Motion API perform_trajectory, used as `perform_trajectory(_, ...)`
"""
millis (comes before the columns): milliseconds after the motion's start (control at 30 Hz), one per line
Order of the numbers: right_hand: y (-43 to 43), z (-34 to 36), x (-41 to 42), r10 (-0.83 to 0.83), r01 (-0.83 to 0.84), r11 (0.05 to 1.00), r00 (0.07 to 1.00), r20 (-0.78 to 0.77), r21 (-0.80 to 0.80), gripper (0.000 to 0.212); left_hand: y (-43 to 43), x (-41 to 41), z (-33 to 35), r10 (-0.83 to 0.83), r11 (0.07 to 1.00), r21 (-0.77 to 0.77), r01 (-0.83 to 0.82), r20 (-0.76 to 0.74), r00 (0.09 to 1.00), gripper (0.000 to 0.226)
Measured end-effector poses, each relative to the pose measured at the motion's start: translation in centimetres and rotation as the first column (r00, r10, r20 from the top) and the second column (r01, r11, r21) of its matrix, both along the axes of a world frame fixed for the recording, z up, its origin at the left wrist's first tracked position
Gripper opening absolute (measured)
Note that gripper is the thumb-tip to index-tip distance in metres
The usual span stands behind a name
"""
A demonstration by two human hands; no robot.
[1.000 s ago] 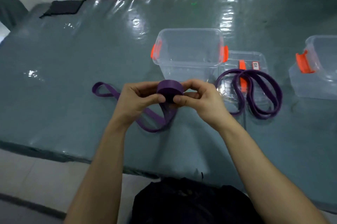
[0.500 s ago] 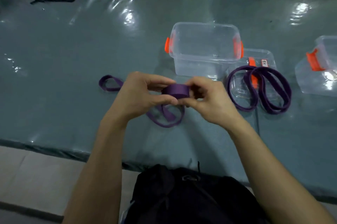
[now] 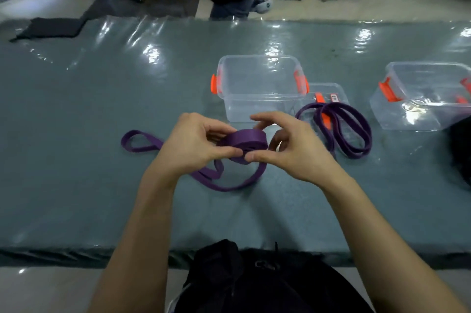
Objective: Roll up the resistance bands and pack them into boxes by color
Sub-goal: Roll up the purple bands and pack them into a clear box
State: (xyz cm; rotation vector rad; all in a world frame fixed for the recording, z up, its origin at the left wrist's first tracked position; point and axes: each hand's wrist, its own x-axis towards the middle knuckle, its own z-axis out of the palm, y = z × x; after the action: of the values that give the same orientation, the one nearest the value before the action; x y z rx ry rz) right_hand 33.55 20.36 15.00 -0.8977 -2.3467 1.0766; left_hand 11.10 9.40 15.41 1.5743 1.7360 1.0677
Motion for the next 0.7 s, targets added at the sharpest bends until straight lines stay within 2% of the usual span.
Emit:
perform_trajectory(33,0.1,0.5,0.0,0.033,-0.039,0.995,0.998,0.061,0.096,0.053,0.2,0.2,0.7,-0.026,1.000,-0.020,0.024,-0.128,0.991,0.030)
perform_trajectory(100,0.1,1.4,-0.4,0.079,-0.109,0.972,0.986,0.147,0.209,0.033,1.0,0.7,2.1,-0.080,0.996,-0.054,0.064,-0.386,0.919,0.028)
perform_trajectory(167,0.4,2.3,-0.8,0.066,-0.089,0.979,0.990,0.127,0.181,0.029,1.7,0.7,3.3,-0.078,0.997,-0.046,0.064,-0.492,0.867,0.029)
perform_trajectory(200,0.7,2.7,-0.8,0.045,-0.057,0.990,0.995,0.093,0.132,0.029,2.0,0.5,3.5,-0.064,0.998,-0.022,0.060,-0.450,0.891,0.030)
perform_trajectory(233,1.1,3.1,-0.8,0.017,-0.020,0.998,0.999,0.045,0.056,0.030,2.1,0.2,3.5,-0.049,0.999,-0.002,0.051,-0.339,0.939,0.032)
perform_trajectory(300,1.5,3.4,-0.8,-0.023,0.015,0.993,0.997,-0.071,-0.120,0.031,2.0,-0.2,2.6,-0.021,1.000,0.023,0.022,-0.026,0.999,0.038)
perform_trajectory(367,1.5,3.4,-0.8,-0.053,0.002,0.967,0.979,-0.196,-0.253,0.033,1.5,-0.1,0.9,-0.008,0.999,0.051,-0.004,0.245,0.970,0.043)
perform_trajectory(433,1.3,2.9,-0.8,-0.081,-0.029,0.934,0.954,-0.289,-0.356,0.034,1.2,0.4,-0.6,-0.016,0.995,0.098,-0.030,0.437,0.899,0.044)
perform_trajectory(533,0.2,1.1,-1.2,-0.166,-0.083,0.845,0.899,-0.406,-0.529,0.031,1.3,1.2,-1.6,-0.021,0.990,0.122,-0.064,0.592,0.806,0.041)
perform_trajectory(600,-0.8,-0.3,-1.9,-0.251,-0.109,0.775,0.851,-0.461,-0.623,0.032,1.3,1.0,-1.9,0.036,0.988,0.095,-0.123,0.634,0.773,0.041)
perform_trajectory(667,-1.4,-1.3,-2.2,-0.258,-0.095,0.768,0.859,-0.442,-0.633,0.037,1.2,0.4,-2.1,0.082,0.986,0.069,-0.149,0.581,0.810,0.042)
perform_trajectory(700,-1.4,-1.4,-2.1,-0.217,-0.062,0.810,0.893,-0.396,-0.583,0.039,1.0,0.1,-2.1,0.096,0.987,0.057,-0.148,0.527,0.844,0.041)
